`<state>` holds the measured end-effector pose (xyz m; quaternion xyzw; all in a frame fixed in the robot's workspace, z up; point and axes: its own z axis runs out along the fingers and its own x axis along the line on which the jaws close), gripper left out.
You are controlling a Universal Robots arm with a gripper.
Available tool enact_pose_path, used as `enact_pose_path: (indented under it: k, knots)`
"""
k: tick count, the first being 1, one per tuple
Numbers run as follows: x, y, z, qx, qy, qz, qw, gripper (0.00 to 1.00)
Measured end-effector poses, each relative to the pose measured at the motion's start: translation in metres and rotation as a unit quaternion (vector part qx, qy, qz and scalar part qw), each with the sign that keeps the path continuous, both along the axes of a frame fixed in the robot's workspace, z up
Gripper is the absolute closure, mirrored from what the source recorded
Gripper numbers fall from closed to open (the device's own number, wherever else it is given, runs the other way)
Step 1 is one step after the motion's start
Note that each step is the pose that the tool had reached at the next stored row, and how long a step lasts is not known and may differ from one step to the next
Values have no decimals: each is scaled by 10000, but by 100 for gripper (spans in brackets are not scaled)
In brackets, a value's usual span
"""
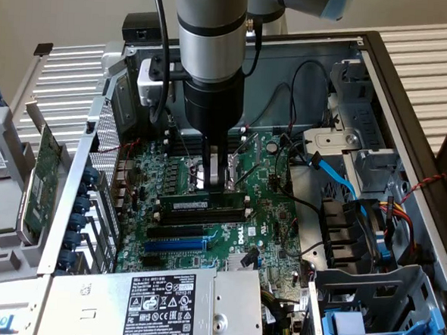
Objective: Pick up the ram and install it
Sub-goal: 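Insert the ram into the slot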
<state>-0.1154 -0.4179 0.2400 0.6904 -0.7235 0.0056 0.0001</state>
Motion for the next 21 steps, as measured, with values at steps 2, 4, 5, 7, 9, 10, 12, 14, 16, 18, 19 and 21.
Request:
enact_pose_path:
  k: [2, 4, 5, 7, 9, 10, 12, 14, 16, 18, 19, 21]
  knots:
    - [0, 0, -1, 0, 0, 0, 10000, 87]
    - [0, 0, -1, -1, 0, 0, 10000, 87]
    - [0, 0, -2, 0, 0, -1, 10000, 87]
    - [0, 0, -3, 0, 0, -6, 10000, 87]
    - [1, 0, -7, 0, 0, -18, 10000, 87]
    - [1, 1, -9, 0, 0, -23, 10000, 87]
    - [0, 7, -12, 0, 0, -30, 10000, 87]
    - [0, 9, -14, 0, 0, -32, 10000, 87]
    - [-2, 10, -15, -1, 1, -34, 10000, 87]
    - [-7, 10, -19, 0, 0, -35, 10000, 87]
    - [-8, 10, -23, 1, -1, -34, 10000, 87]
    - [-7, 10, -31, 0, -1, -33, 10000, 87]
